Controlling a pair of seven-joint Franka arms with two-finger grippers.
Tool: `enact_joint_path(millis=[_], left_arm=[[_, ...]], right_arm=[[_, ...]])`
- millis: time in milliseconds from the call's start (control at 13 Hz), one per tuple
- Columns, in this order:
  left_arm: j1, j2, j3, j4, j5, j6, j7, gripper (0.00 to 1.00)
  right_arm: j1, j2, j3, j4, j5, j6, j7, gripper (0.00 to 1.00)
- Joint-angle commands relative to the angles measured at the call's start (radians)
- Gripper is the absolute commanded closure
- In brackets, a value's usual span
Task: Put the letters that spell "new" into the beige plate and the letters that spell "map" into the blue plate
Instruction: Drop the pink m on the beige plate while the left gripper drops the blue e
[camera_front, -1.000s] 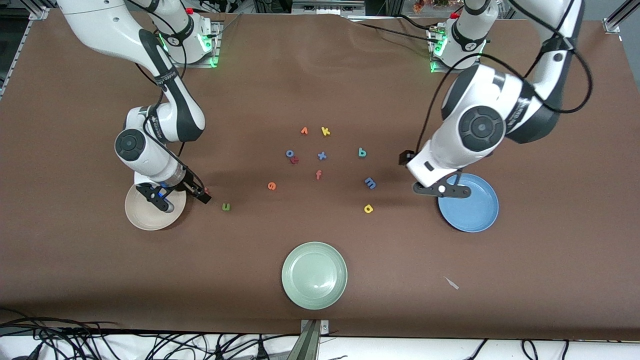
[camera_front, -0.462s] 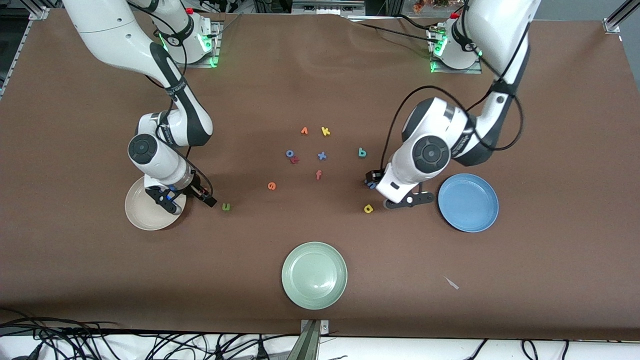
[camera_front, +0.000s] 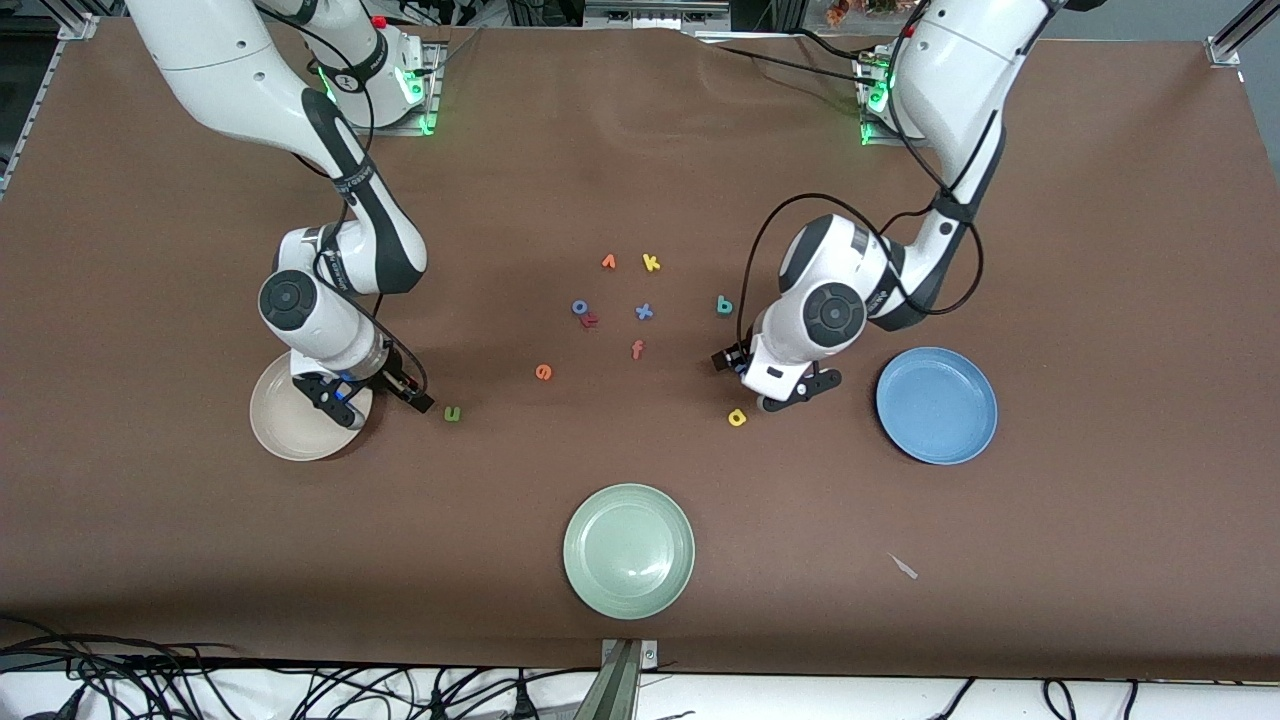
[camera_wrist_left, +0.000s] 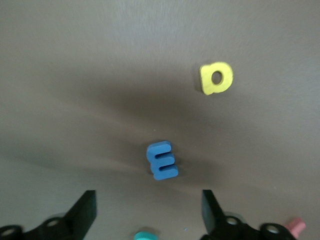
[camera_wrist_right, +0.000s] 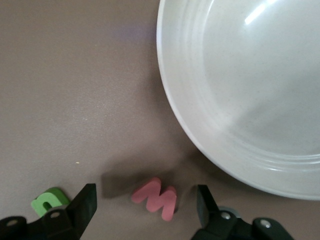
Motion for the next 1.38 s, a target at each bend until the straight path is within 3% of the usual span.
enact_joint_path(millis=[0,154,692,1077,1308], left_arm=[[-0.022,0.021,0.008,0.0,-0.023,0.025,-0.035,0.28],[-0.022,0.027,0.008,0.006,-0.018,0.025,-0.035,0.38],[-0.017,0.066,0.011,0.018,-0.015,0.082,-0.032,0.45],[-0.011,0.055,0.011,0.024,-0.015,0.075,-0.02,1.0],[0.019,0.0,0.016,0.039,-0.013,-0.015,-0.012,1.0]], right_arm=[[0.015,0.006,-0.008,-0.01,0.015,0.031,0.008,0.15],[0.016,0.008,-0.008,-0.014,0.015,0.032,0.008,0.19],[0.018,0.008,-0.008,-0.021,0.015,0.034,0.007,0.51],[0.026,0.003,-0.008,-0.023,0.015,0.026,0.007,0.65],[0.024,-0.039,-0.008,-0.015,0.015,-0.033,-0.014,0.65]])
